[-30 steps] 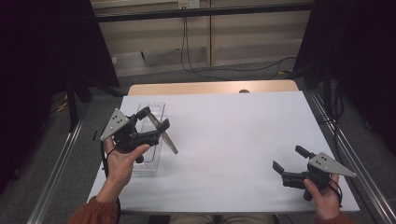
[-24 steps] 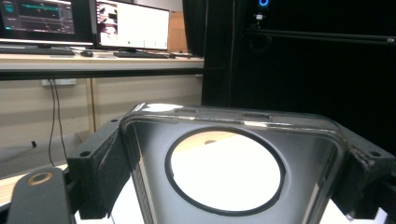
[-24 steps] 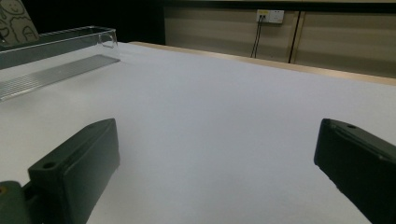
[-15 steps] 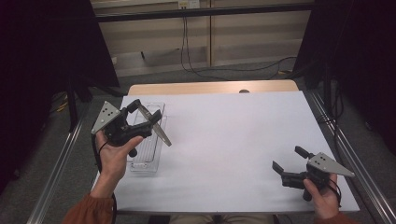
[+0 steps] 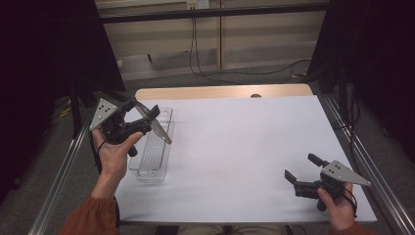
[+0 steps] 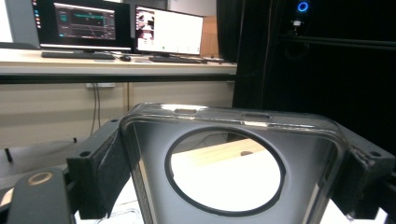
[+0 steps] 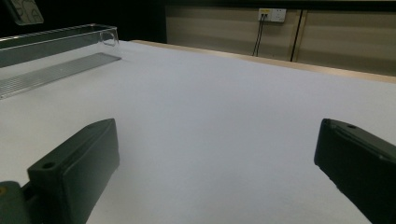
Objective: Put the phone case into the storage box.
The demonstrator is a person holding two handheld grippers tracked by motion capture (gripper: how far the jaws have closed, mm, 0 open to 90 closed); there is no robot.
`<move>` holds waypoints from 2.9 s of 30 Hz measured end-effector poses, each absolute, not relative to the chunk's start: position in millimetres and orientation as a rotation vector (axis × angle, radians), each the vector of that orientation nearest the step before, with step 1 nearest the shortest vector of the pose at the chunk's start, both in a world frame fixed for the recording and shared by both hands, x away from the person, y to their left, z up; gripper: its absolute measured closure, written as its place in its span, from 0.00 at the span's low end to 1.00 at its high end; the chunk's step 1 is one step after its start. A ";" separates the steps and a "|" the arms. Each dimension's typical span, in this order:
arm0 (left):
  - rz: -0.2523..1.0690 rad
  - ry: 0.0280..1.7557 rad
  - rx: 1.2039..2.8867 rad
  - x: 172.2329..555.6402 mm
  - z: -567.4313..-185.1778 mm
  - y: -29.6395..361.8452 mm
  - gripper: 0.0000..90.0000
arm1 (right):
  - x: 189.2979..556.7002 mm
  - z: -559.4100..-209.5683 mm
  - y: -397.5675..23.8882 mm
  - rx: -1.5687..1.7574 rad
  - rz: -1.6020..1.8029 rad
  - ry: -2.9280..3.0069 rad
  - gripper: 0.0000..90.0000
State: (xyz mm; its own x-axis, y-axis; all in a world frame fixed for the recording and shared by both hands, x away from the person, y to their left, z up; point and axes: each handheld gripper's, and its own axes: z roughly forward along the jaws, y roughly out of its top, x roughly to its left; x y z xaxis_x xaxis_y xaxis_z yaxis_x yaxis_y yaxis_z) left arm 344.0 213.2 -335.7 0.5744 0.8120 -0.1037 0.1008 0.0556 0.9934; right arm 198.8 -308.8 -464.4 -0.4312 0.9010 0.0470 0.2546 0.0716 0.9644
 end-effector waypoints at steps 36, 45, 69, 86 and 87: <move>0.785 0.936 1.453 398.0 -352.1 213.0 0.15 | 198.5 -464.8 -308.2 1.144 1.391 1.742 0.00; 0.816 0.930 1.438 403.7 -354.2 208.9 0.15 | 199.1 -465.6 -307.9 1.151 1.390 1.746 0.00; 0.846 0.976 1.432 440.0 -373.9 208.7 0.15 | 198.7 -465.7 -307.9 1.150 1.397 1.748 0.00; 0.836 1.002 1.475 454.1 -389.3 200.6 0.15 | 198.5 -465.8 -307.8 1.150 1.397 1.751 0.00; 0.838 1.006 1.476 455.3 -390.6 200.9 0.15 | 198.6 -465.8 -307.6 1.147 1.397 1.751 0.00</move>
State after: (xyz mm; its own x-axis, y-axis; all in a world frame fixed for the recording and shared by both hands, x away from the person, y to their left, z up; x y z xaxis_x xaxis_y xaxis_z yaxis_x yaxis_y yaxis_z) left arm 455.3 200.9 -390.6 0.3871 0.9216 -0.0270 0.1403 -0.0299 0.9897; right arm 198.6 -307.6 -465.8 -0.4346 0.8991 0.0513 0.2494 0.0654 0.9662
